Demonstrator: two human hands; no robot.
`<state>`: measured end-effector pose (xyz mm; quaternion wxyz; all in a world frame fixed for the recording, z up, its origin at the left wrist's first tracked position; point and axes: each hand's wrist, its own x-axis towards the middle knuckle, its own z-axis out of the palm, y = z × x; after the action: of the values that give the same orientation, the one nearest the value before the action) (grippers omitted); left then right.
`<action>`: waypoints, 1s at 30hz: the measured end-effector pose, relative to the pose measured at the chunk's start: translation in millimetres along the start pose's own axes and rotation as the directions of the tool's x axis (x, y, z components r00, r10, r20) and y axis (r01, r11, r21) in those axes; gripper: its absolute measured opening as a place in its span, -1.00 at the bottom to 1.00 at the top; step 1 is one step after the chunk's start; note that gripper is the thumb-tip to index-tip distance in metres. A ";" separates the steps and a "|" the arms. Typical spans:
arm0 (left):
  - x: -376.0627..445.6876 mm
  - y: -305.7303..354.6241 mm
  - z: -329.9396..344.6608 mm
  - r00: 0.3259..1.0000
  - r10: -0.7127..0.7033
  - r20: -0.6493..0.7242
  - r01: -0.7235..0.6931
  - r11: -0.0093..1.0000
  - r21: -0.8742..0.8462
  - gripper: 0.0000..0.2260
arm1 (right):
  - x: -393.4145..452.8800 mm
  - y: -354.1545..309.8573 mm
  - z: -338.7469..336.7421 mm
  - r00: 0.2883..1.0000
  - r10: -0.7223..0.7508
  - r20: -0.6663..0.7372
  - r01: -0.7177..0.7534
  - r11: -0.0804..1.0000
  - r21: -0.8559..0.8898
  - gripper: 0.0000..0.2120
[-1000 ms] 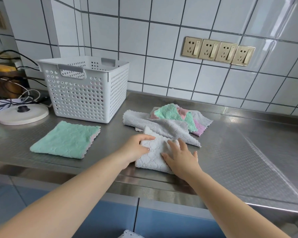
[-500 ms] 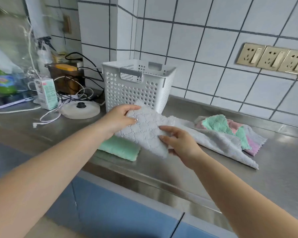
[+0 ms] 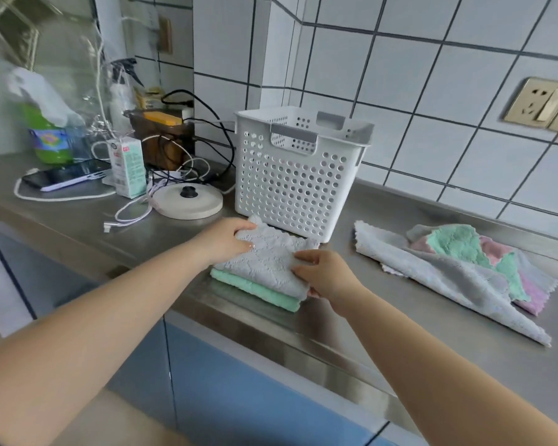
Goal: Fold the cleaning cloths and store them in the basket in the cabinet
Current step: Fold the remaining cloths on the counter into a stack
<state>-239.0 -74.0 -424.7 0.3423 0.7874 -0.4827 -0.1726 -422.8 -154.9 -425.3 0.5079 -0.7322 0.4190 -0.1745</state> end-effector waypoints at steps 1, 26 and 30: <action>0.9 -1.1 0.9 1.000 0.009 -0.016 -0.009 1.000 0.010 -0.57 | 0.7 1.0 0.3 1.000 -0.001 -0.010 0.001 1.000 -0.012 -0.66; 8.8 4.2 23.6 0.975 0.034 0.220 -0.143 0.850 0.506 -0.43 | 22.1 24.1 21.7 0.974 -0.224 0.030 0.167 0.626 -0.762 -0.34; -0.2 22.7 21.9 0.967 0.217 0.131 -0.253 0.798 0.548 -0.53 | 13.9 27.4 2.6 0.927 -0.371 -0.046 0.250 0.706 -0.663 -0.42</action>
<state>-266.9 -88.7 -424.2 0.1003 0.7813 -0.6160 -0.0038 -424.8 -168.1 -453.2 0.1483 -0.9034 0.3664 -0.1664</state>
